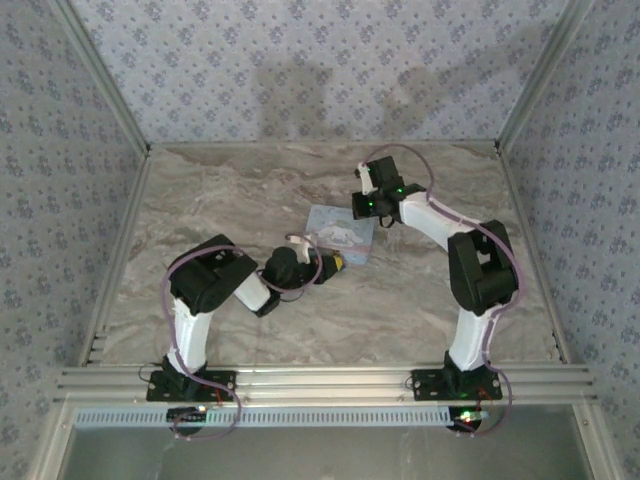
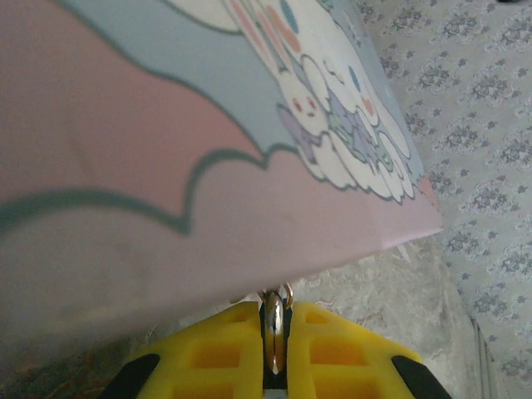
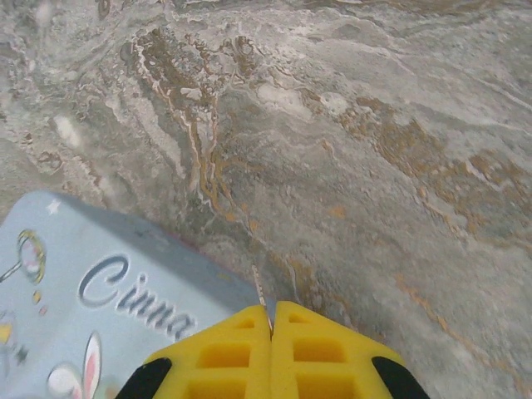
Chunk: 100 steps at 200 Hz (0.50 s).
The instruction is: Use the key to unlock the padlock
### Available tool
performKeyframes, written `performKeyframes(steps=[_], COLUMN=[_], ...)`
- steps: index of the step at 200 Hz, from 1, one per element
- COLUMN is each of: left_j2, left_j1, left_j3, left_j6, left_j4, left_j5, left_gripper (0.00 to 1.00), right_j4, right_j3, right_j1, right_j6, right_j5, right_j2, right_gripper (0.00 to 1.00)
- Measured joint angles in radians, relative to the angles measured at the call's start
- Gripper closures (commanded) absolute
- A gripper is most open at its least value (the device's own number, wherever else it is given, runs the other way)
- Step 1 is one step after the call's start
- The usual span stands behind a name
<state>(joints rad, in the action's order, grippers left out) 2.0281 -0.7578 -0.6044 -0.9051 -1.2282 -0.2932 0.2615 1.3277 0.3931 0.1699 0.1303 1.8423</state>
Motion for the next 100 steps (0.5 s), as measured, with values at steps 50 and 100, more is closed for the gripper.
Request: performKeyframes(steps=[50, 100], left_j2=[-0.082, -0.132], left_j1=[0.005, 0.013], left_j3=[-0.035, -0.09], left_j6=[-0.036, -0.075], left_j4=[0.187, 0.315], left_j5=[-0.01, -0.014], left_gripper=[1.0, 1.0], right_j4=[-0.026, -0.151], right_j3=[-0.181, -0.483], right_j1=[-0.083, -0.153], right_j6=[0.055, 0.169], right_j5=[0.094, 0.286], right_j2=[-0.248, -0.62], right_gripper=[1.0, 1.0])
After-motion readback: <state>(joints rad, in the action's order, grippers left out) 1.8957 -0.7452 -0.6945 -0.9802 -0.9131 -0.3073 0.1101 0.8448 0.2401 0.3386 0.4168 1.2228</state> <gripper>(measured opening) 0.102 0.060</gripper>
